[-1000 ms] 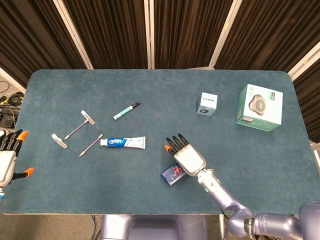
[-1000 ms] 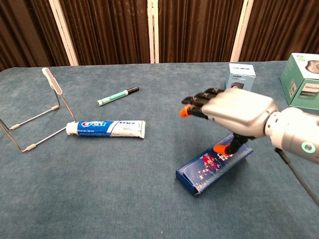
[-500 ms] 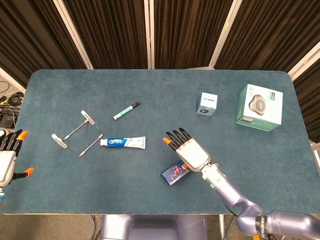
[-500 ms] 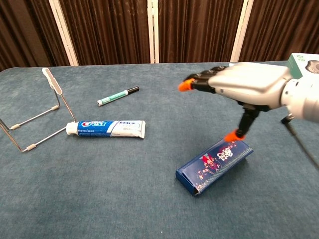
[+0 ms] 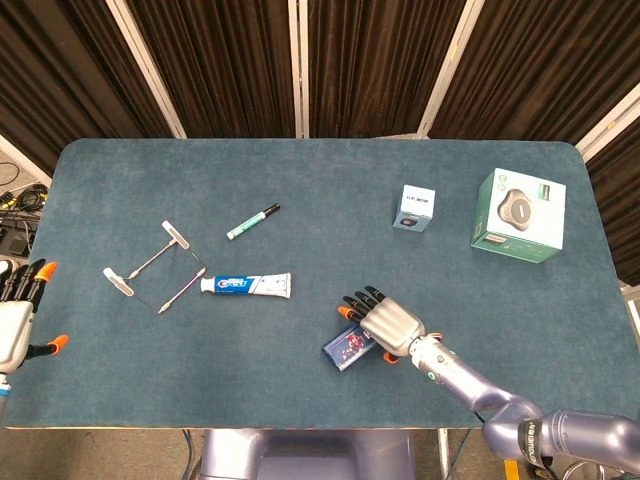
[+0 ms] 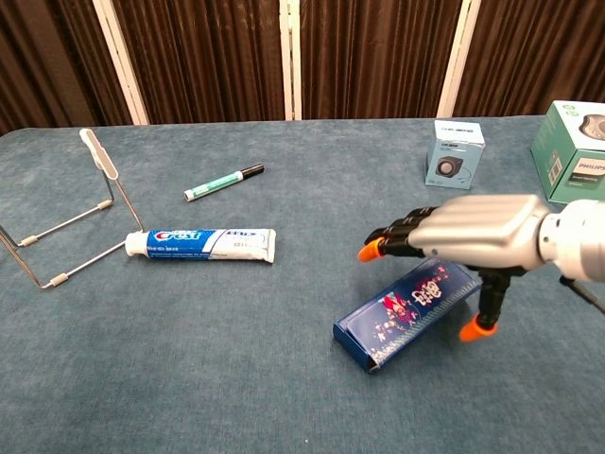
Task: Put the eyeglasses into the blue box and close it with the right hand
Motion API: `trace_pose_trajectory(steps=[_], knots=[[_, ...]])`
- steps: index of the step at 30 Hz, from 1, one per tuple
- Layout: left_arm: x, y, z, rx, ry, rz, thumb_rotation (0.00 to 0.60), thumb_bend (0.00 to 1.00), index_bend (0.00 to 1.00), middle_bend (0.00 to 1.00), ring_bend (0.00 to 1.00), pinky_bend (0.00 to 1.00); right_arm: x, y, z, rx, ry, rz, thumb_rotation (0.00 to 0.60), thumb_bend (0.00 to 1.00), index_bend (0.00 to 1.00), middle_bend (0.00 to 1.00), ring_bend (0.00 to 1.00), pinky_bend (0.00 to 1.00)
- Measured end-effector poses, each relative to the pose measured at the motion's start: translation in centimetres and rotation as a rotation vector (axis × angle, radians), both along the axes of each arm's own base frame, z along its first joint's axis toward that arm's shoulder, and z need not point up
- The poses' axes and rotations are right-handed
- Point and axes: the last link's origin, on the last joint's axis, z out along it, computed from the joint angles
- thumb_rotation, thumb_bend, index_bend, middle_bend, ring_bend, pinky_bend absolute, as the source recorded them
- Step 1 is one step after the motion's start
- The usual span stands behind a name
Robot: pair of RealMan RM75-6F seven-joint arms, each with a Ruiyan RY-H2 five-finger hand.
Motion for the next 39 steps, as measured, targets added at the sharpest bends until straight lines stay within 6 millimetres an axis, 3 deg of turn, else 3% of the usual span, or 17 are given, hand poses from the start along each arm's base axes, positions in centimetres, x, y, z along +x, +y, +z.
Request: trace_pose_trajectory(steps=[6,9,16,22,25,29,30,34,39], knots=[[-0.1,0.1,0.0,0.000,-0.001,0.004,0.600,0.00,0.00,0.00,0.00,0.00,-0.2,-0.2,-1.5,-0.008,0.003,0.020,0.600,0.06,0.03,0.00,0.00,0.00],[-0.2,0.1,0.1,0.000,-0.002,0.005,0.600,0.00,0.00,0.00,0.00,0.00,-0.2,-0.2,-2.0,-0.015,-0.002,0.027,0.600,0.10,0.09,0.10,0.00,0.00],[-0.2,0.2,0.0,-0.002,-0.002,0.005,0.600,0.00,0.00,0.00,0.00,0.00,-0.2,-0.3,-2.4,-0.013,-0.016,0.025,0.600,0.27,0.37,0.36,0.09,0.00],[-0.1,0.1,0.0,-0.003,0.001,0.005,0.600,0.00,0.00,0.00,0.00,0.00,-0.3,-0.2,-2.5,-0.019,-0.028,0.026,0.600,0.34,0.48,0.45,0.10,0.00],[-0.1,0.1,0.0,-0.004,0.002,0.005,0.600,0.00,0.00,0.00,0.00,0.00,-0.3,-0.1,-2.4,-0.017,-0.033,0.023,0.600,0.33,0.40,0.37,0.10,0.00],[-0.1,0.1,-0.1,-0.003,0.002,0.005,0.600,0.00,0.00,0.00,0.00,0.00,-0.6,-0.1,-2.2,-0.013,-0.028,0.019,0.600,0.25,0.09,0.04,0.01,0.00],[-0.1,0.1,0.0,-0.003,0.002,0.004,0.600,0.00,0.00,0.00,0.00,0.00,-0.6,-0.1,-2.2,-0.015,-0.025,0.021,0.600,0.22,0.05,0.02,0.00,0.00],[-0.1,0.1,0.0,-0.002,0.001,0.003,0.600,0.00,0.00,0.00,0.00,0.00,-0.7,-0.1,-1.9,-0.033,-0.017,0.030,0.600,0.10,0.00,0.00,0.00,0.00],[0.1,0.0,0.1,0.000,-0.005,-0.005,0.600,0.00,0.00,0.00,0.00,0.00,-0.5,0.2,-0.9,-0.065,-0.036,0.032,0.600,0.09,0.00,0.00,0.00,0.00]])
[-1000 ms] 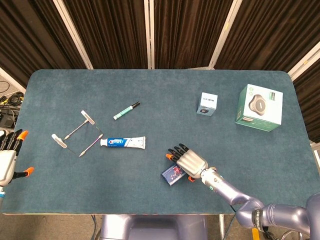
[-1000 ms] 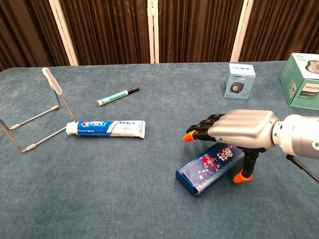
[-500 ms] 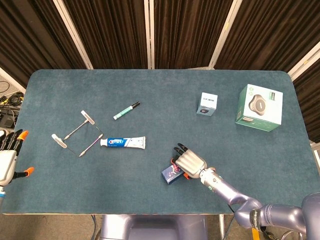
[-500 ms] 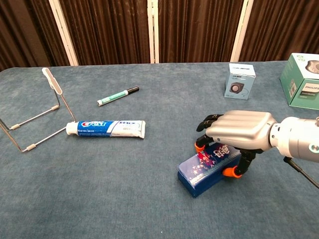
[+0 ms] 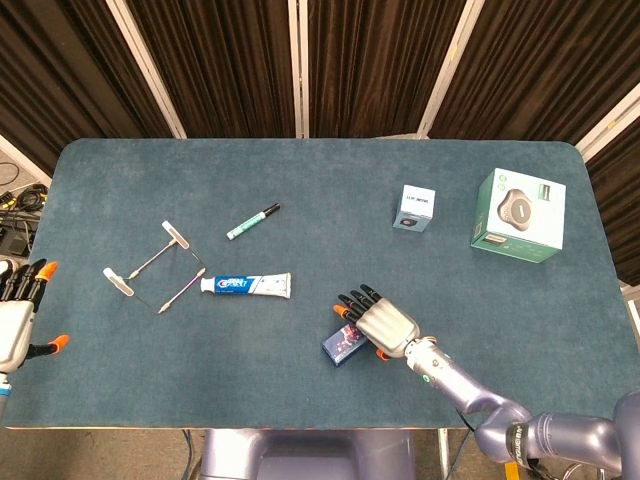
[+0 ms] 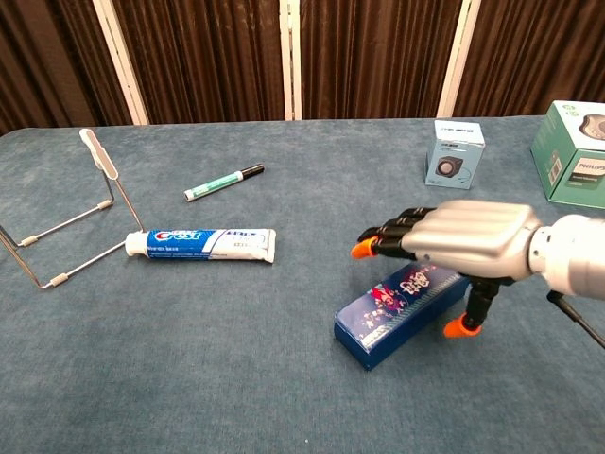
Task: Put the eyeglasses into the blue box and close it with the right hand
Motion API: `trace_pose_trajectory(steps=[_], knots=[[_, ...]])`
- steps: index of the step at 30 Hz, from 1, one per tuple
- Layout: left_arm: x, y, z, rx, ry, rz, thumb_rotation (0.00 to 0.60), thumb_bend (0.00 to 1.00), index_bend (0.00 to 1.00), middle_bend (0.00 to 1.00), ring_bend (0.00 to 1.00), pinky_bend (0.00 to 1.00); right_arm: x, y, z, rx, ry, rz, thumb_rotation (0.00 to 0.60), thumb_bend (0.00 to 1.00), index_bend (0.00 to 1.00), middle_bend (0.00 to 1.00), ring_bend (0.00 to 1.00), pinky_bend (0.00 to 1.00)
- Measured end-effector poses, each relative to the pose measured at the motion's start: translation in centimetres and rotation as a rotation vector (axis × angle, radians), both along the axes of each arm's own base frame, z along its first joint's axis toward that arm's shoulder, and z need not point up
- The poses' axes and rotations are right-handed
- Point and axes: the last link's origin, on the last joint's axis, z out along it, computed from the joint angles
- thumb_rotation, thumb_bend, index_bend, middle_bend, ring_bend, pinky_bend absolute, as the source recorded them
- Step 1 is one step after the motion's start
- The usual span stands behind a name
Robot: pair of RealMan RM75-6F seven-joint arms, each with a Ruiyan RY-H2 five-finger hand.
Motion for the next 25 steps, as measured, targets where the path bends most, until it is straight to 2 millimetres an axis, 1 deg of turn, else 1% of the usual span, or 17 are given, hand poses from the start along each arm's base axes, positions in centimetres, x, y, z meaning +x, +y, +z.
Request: trace_pose_trajectory(steps=[3,4,9,12,15,19,22,25], knots=[[0.2,-0.2,0.2,0.002,-0.009,-0.014,0.600,0.00,0.00,0.00,0.00,0.00,-0.1,0.3,2.0,-0.044,-0.027,-0.001,0.600,0.09,0.00,0.00,0.00,0.00],[0.3,-0.3,0.2,0.004,-0.012,-0.018,0.600,0.00,0.00,0.00,0.00,0.00,-0.3,0.4,3.0,-0.066,-0.039,-0.004,0.600,0.09,0.00,0.00,0.00,0.00],[0.6,-0.8,0.7,0.012,-0.028,-0.038,0.600,0.00,0.00,0.00,0.00,0.00,-1.8,1.3,7.2,-0.158,-0.104,-0.038,0.600,0.09,0.01,0.00,0.00,0.00],[0.8,-1.1,0.9,0.021,-0.033,-0.053,0.600,0.00,0.00,0.00,0.00,0.00,-3.1,1.9,9.5,-0.215,-0.165,-0.076,0.600,0.07,0.01,0.00,0.00,0.00],[1.0,-1.4,1.2,0.034,-0.035,-0.069,0.600,0.00,0.00,0.00,0.00,0.00,-4.4,2.6,11.7,-0.278,-0.239,-0.119,0.600,0.01,0.01,0.00,0.00,0.00],[1.3,-1.9,1.5,0.052,-0.046,-0.089,0.600,0.00,0.00,0.00,0.00,0.00,-6.5,3.8,14.4,-0.388,-0.350,-0.183,0.600,0.00,0.00,0.00,0.00,0.00],[1.4,-2.3,1.8,0.062,-0.054,-0.101,0.600,0.00,0.00,0.00,0.00,0.00,-8.5,5.3,16.1,-0.465,-0.396,-0.228,0.600,0.00,0.00,0.00,0.00,0.00],[1.5,-2.6,2.0,0.068,-0.060,-0.107,0.600,0.00,0.00,0.00,0.00,0.00,-10.2,6.5,17.1,-0.527,-0.397,-0.243,0.600,0.00,0.00,0.00,0.00,0.00]])
